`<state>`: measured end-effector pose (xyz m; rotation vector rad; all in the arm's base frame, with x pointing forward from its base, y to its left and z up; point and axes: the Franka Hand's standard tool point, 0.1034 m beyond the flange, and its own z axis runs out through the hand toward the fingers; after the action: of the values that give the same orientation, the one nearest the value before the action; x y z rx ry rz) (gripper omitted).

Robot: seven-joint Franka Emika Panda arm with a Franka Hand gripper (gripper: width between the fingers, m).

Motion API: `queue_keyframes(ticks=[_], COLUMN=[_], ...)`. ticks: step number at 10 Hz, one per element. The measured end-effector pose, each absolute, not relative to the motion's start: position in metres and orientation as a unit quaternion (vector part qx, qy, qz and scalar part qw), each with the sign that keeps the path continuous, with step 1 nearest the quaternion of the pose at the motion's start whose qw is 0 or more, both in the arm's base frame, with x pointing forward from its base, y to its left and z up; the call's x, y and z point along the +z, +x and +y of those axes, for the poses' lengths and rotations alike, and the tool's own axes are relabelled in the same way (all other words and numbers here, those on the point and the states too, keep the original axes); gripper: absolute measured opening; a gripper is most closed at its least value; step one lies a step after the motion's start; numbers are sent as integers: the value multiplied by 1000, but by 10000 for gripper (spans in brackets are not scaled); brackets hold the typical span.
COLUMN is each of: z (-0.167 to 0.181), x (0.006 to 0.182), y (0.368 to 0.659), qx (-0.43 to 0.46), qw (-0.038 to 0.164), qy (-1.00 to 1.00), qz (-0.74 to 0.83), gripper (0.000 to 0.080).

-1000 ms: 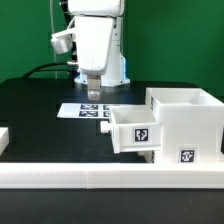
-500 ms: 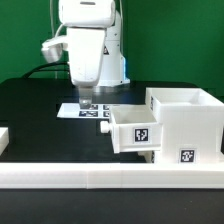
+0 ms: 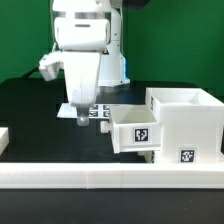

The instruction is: Assemble drawer

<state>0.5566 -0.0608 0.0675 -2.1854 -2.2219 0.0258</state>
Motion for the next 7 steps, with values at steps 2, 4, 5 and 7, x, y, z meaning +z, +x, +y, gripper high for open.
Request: queue_keyframes(ticks=[2, 4, 5, 7], z=[-56, -40, -33, -3], x=[57, 56, 56, 58], y=[555, 556, 556, 566], qx=[11, 9, 9, 7], qw=[20, 23, 23, 24], qy=[-705, -707, -715, -719], qz=[-709, -707, -699, -695], gripper=[649, 649, 649, 649])
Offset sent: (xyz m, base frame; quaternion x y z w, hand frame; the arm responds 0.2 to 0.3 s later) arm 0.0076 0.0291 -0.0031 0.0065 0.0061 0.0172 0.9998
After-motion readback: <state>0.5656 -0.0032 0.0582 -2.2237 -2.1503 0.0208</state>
